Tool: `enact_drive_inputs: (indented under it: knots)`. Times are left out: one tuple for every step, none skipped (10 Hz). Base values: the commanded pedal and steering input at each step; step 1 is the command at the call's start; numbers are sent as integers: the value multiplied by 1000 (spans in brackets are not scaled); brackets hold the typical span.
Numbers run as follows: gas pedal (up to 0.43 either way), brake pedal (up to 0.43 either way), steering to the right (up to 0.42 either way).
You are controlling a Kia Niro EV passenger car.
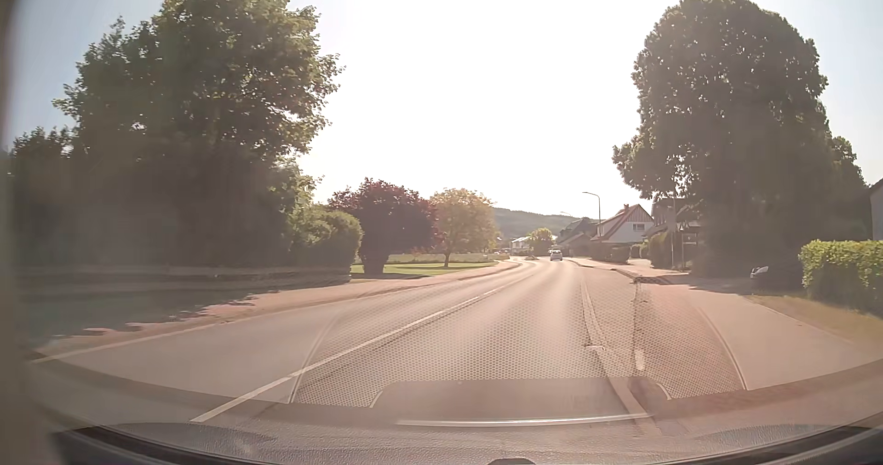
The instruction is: Follow the waypoints while adhering to traffic rules and regulations
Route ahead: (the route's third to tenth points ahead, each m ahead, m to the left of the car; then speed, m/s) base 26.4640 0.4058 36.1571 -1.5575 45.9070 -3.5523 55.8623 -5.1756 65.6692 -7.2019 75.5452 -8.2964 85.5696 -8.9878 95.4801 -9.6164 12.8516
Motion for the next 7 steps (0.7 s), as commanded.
enact_drive_inputs:
  knots:
    - [197, 0, 61]
    - [197, 0, 60]
    - [197, 0, 59]
    - [197, 0, 57]
    - [197, 0, 54]
    - [197, 0, 50]
    - [197, 0, 46]
